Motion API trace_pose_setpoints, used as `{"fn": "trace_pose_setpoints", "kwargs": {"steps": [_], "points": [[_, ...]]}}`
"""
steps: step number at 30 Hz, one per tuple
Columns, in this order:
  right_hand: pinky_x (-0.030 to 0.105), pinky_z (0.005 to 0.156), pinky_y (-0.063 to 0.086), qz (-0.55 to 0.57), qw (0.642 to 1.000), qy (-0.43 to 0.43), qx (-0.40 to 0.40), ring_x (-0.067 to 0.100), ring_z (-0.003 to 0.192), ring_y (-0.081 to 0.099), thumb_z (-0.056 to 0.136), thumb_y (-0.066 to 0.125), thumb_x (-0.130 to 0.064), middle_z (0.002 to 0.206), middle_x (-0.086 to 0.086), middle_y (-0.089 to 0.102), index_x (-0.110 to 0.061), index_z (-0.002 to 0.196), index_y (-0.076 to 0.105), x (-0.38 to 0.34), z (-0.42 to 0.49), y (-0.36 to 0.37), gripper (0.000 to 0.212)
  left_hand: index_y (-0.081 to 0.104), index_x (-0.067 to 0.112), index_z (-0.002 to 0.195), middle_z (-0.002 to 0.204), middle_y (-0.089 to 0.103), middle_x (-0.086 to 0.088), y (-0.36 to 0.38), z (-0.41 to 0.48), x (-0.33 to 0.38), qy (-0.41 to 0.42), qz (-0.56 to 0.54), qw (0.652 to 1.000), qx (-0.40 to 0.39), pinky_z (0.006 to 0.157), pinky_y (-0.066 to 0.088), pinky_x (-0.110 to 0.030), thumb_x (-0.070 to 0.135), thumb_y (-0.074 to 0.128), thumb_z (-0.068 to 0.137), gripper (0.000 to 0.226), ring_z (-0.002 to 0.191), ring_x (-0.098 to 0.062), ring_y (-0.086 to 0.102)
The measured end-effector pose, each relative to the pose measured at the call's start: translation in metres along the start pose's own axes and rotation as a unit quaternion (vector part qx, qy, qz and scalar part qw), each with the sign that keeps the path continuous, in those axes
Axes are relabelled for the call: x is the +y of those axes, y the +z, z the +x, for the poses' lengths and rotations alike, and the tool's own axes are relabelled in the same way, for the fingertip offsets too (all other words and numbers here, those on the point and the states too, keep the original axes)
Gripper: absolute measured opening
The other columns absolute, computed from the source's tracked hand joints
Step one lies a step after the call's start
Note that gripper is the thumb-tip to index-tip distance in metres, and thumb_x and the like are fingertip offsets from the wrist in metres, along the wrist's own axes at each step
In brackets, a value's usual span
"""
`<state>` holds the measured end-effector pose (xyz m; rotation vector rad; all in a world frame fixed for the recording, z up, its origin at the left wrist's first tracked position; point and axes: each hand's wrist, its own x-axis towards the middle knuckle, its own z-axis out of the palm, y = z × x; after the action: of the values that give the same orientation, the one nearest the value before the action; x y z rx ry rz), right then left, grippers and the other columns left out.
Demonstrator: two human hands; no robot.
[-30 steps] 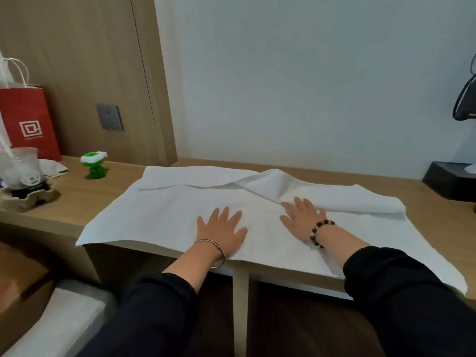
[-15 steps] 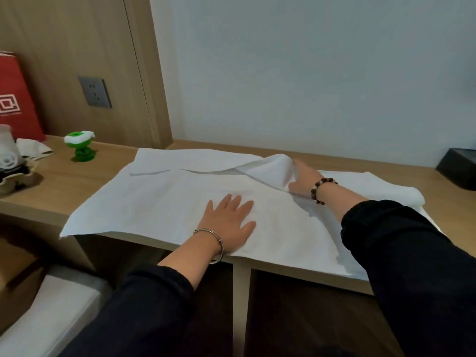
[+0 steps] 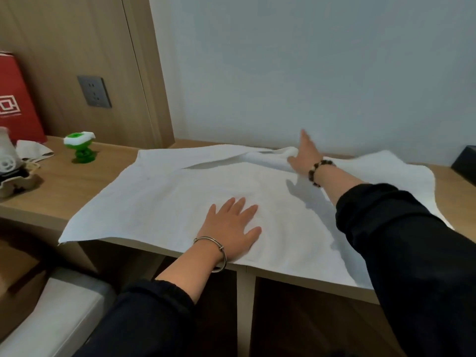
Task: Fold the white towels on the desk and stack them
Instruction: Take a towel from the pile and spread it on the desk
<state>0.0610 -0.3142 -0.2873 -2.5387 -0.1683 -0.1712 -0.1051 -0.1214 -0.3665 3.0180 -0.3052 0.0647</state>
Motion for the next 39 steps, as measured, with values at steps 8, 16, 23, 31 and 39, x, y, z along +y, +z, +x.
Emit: {"fn": "trace_pose_setpoints", "kwargs": {"steps": [8, 16, 23, 31, 39], "points": [[0.053, 0.114, 0.001, -0.243, 0.955, -0.023, -0.166, 0.019, 0.147, -0.003, 0.098, 0.013, -0.053, 0.16, -0.004, -0.007, -0.034, 0.151, 0.004, 0.062, -0.073, 0.024, 0.057, 0.001, 0.041, 0.148, 0.159, -0.005, 0.008, -0.001, 0.001, 0.001, -0.008, 0.015, 1.0, -0.016, 0.116, -0.001, -0.047, 0.058, 0.014, 0.092, 0.06, 0.146, -0.013, -0.006], [0.056, 0.113, 0.016, -0.282, 0.928, 0.163, -0.181, 0.034, 0.145, 0.003, 0.096, 0.014, -0.054, 0.159, 0.006, -0.008, -0.028, 0.152, -0.001, 0.084, -0.082, -0.021, 0.064, -0.003, 0.041, 0.148, 0.159, -0.008, 0.007, -0.002, -0.001, 0.013, -0.02, 0.031, 0.999, -0.039, 0.114, -0.001, -0.051, 0.058, 0.012, 0.093, 0.06, 0.146, -0.016, -0.008], [0.044, 0.118, 0.009, -0.252, 0.934, -0.027, -0.25, 0.029, 0.146, 0.005, 0.103, 0.022, -0.029, 0.16, 0.004, 0.002, -0.027, 0.152, 0.008, 0.06, -0.118, -0.014, 0.051, -0.004, 0.04, 0.148, 0.159, -0.009, 0.006, -0.001, -0.013, 0.044, -0.027, 0.031, 0.998, -0.052, 0.113, -0.003, -0.054, 0.061, 0.013, 0.092, 0.062, 0.146, -0.02, -0.009], [0.056, 0.095, 0.037, -0.418, 0.874, 0.097, -0.229, 0.031, 0.111, 0.052, 0.096, 0.035, -0.025, 0.127, 0.006, 0.048, -0.018, 0.134, 0.037, 0.032, -0.138, -0.052, 0.039, 0.04, 0.03, 0.141, 0.15, 0.035, 0.003, -0.035, -0.028, 0.047, 0.053, -0.083, 0.993, -0.063, 0.11, 0.023, -0.034, 0.05, 0.042, 0.094, 0.051, 0.136, -0.02, 0.029], [0.044, 0.101, 0.032, -0.267, 0.957, -0.069, -0.088, 0.027, 0.124, 0.04, 0.097, 0.032, -0.023, 0.136, 0.007, 0.044, -0.015, 0.134, 0.038, -0.022, -0.131, 0.007, 0.039, 0.031, 0.032, 0.144, 0.155, 0.022, 0.001, -0.038, -0.027, -0.013, -0.091, 0.018, 0.995, -0.026, 0.113, 0.017, -0.047, 0.041, 0.029, 0.099, 0.046, 0.142, -0.022, 0.017]]}}
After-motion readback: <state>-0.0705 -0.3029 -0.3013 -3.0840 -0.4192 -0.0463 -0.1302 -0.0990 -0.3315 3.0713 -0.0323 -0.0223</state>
